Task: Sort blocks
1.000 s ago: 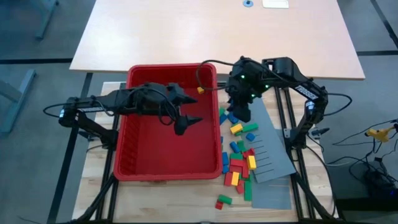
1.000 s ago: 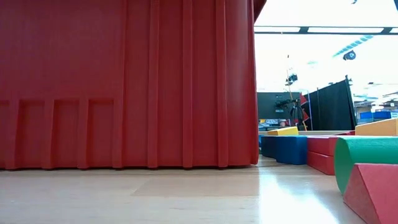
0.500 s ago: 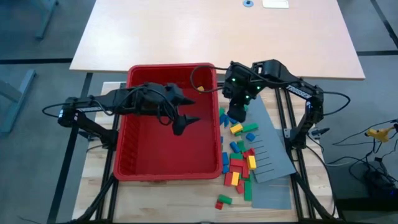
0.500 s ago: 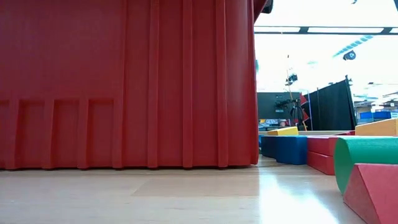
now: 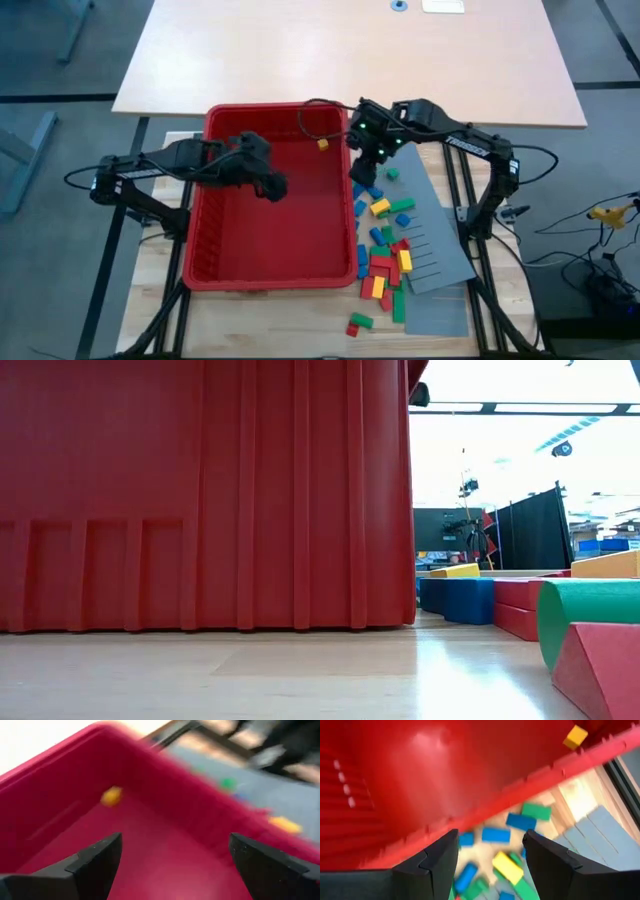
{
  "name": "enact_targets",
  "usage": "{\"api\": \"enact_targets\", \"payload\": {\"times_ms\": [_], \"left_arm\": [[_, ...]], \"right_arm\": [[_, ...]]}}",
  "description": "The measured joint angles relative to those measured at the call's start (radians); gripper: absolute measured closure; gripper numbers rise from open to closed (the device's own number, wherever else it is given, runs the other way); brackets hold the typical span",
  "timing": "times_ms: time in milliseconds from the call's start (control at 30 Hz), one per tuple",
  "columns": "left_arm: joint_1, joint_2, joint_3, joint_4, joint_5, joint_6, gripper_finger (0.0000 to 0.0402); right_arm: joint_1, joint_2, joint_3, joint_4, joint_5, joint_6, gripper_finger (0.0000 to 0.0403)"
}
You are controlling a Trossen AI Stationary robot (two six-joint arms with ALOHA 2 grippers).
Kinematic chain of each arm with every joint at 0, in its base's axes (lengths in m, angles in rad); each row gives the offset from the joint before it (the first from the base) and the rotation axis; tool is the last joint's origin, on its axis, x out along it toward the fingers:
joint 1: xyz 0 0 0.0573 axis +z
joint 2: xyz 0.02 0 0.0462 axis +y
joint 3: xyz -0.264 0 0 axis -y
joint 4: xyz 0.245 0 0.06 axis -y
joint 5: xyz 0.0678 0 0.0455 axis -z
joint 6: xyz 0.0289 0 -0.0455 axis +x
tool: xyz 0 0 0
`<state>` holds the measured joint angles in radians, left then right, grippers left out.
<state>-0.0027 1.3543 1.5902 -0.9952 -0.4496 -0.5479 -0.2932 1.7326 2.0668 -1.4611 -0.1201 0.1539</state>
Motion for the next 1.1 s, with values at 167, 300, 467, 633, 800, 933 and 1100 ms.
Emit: {"api": "enact_targets", "payload": {"times_ms": [167, 300, 467, 633, 800, 933, 1100], "left_arm": [[0.019, -0.028, -0.001, -0.307, -0.097, -0.214, 0.0052], [0.021, -0.07, -0.001, -0.533, -0.153, -0.398, 0.0052], [0.03, -0.161, -0.027, -0.579, -0.175, -0.517, 0.0052], [0.072, -0.247, -0.095, -0.574, -0.188, -0.574, 0.0064], [0.119, -0.32, -0.197, -0.578, -0.185, -0.582, 0.0093], [0.158, -0.366, -0.303, -0.576, -0.179, -0.588, 0.0107], [0.202, -0.412, -0.437, -0.577, -0.172, -0.598, 0.0127]], "right_arm": [[-0.032, 0.003, -0.088, 0.167, -0.003, 0.045, 0.0199], [-0.071, 0.003, -0.157, 0.267, -0.002, 0.101, 0.0193], [-0.118, 0.003, -0.255, 0.353, -0.009, 0.144, 0.0181], [-0.143, 0.003, -0.337, 0.456, -0.029, 0.196, 0.017], [-0.146, 0.003, -0.366, 0.537, -0.046, 0.244, 0.0168], [-0.146, 0.003, -0.371, 0.554, -0.046, 0.244, 0.0175], [-0.146, 0.003, -0.371, 0.562, -0.046, 0.243, 0.0183]]}}
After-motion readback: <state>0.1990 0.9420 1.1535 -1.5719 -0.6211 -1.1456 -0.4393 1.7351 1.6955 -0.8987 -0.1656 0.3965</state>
